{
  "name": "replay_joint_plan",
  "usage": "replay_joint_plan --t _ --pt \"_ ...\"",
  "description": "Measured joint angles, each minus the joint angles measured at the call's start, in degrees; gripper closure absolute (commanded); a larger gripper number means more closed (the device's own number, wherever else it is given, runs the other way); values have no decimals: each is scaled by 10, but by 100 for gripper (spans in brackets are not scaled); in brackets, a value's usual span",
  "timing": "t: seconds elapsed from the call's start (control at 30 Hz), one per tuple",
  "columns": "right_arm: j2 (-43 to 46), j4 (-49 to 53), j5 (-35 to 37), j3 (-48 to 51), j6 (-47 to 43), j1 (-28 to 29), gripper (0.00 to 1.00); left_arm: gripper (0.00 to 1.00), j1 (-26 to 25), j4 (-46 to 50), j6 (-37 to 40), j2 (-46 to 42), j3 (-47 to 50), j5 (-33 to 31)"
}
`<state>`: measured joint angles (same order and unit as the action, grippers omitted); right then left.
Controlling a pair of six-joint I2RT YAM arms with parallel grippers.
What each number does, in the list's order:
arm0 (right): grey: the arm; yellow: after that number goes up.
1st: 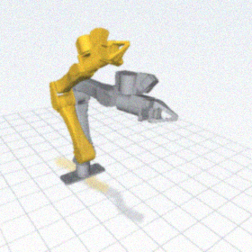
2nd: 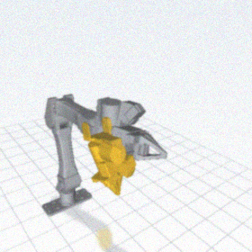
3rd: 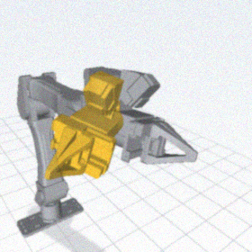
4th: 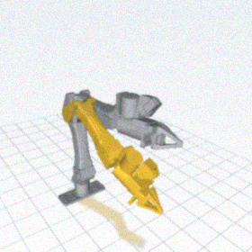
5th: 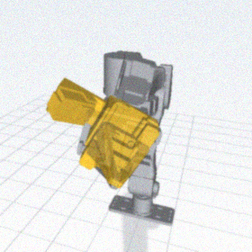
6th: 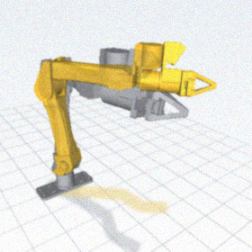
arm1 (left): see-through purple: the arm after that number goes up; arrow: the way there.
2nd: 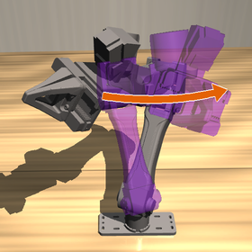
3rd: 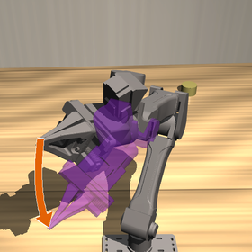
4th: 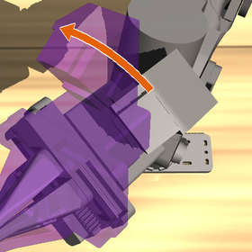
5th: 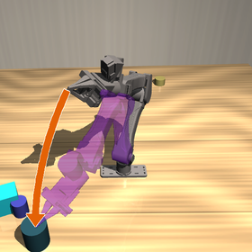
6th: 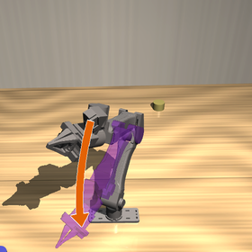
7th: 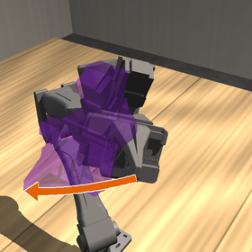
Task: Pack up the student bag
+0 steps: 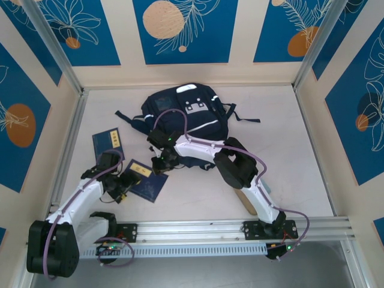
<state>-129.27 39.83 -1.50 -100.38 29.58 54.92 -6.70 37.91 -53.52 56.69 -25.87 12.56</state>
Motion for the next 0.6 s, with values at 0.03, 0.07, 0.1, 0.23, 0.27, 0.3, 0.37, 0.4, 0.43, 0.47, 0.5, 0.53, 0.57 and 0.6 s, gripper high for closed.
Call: replay_joint_plan --t 0.03,0.07,0.1,0.23,0.27,0.3,0.37,0.4,0.43,0.47,0.5,0.53,0.57,0.6 --pt "3 -2 -2 5 3 0 78 29 0 -4 -1 -1 0 5" --pt "5 -4 -5 9 5 0 78 30 0 -8 -2 -1 0 9" --pt "6 -7 -7 12 7 0 78 31 0 -11 -2 -1 0 13" --pt "10 -14 -11 20 15 -1 81 34 0 -20 -2 -1 0 26" --pt "11 -15 -11 22 15 -2 81 34 0 -21 -2 0 0 29" --pt "12 -16 -12 23 17 -2 81 34 0 -23 -2 0 0 32" --pt "12 -16 -14 23 19 -3 83 34 0 -23 -2 2 0 36" --pt "12 -16 -14 23 20 -3 83 34 0 -24 -2 5 0 39" --pt "12 -16 -16 23 21 -4 84 32 0 -24 -2 9 0 40" --pt "12 -17 -17 24 21 -5 84 31 0 -24 -2 12 0 43" --pt "12 -17 -19 25 21 -6 84 30 0 -25 -2 15 0 47" --pt "13 -18 -21 25 22 -6 84 29 0 -27 -2 17 0 50" --pt "13 -18 -21 25 23 -6 84 29 0 -28 -1 19 0 51" --pt "13 -19 -22 26 23 -7 84 29 0 -28 -1 21 0 53"
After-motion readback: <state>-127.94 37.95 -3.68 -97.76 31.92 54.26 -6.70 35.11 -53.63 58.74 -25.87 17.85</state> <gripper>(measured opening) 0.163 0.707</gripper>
